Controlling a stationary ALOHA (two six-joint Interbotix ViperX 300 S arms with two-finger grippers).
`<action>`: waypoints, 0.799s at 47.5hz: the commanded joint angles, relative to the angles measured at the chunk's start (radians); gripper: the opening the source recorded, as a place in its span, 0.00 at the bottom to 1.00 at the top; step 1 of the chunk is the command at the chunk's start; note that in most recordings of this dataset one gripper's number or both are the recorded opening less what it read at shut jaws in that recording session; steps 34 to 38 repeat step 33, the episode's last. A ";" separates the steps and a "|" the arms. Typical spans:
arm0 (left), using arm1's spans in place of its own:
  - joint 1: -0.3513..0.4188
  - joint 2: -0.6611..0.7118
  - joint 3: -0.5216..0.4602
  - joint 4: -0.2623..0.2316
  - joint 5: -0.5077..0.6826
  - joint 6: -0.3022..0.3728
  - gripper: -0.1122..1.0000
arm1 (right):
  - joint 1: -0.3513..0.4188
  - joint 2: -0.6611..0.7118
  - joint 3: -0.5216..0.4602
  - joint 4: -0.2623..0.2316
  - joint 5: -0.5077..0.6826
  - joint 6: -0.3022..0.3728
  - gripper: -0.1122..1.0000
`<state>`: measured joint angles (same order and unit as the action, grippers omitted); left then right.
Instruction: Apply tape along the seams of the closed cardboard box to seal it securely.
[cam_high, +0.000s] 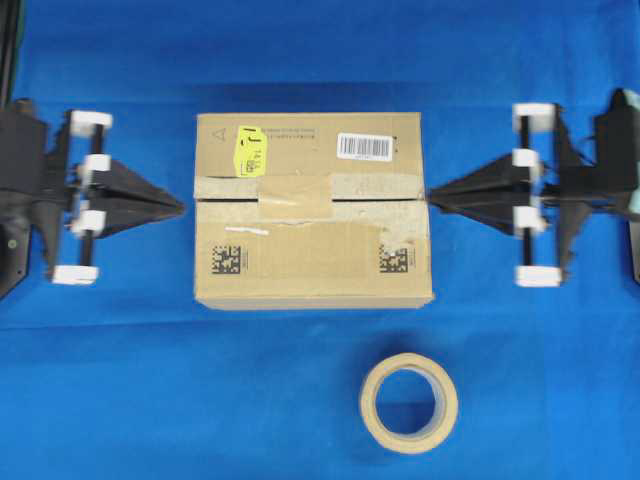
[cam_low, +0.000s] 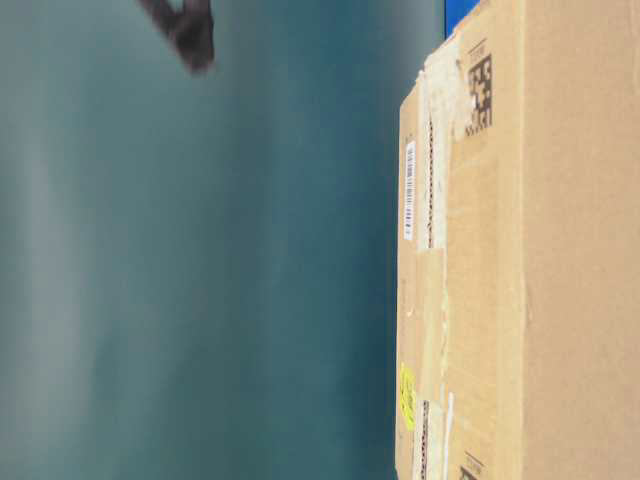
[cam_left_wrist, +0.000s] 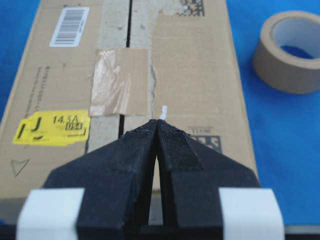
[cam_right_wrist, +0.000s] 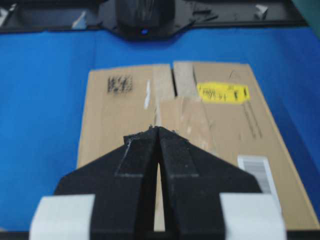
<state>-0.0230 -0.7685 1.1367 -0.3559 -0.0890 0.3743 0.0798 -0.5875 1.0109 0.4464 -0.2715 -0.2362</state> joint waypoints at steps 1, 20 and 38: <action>0.006 -0.061 0.021 0.003 0.014 -0.002 0.10 | -0.005 -0.072 0.028 -0.002 0.029 -0.002 0.10; 0.006 -0.284 0.178 0.003 0.098 -0.012 0.10 | -0.020 -0.227 0.206 -0.002 0.074 -0.002 0.10; 0.006 -0.328 0.230 0.003 0.109 -0.025 0.10 | -0.037 -0.216 0.252 -0.002 0.067 0.000 0.10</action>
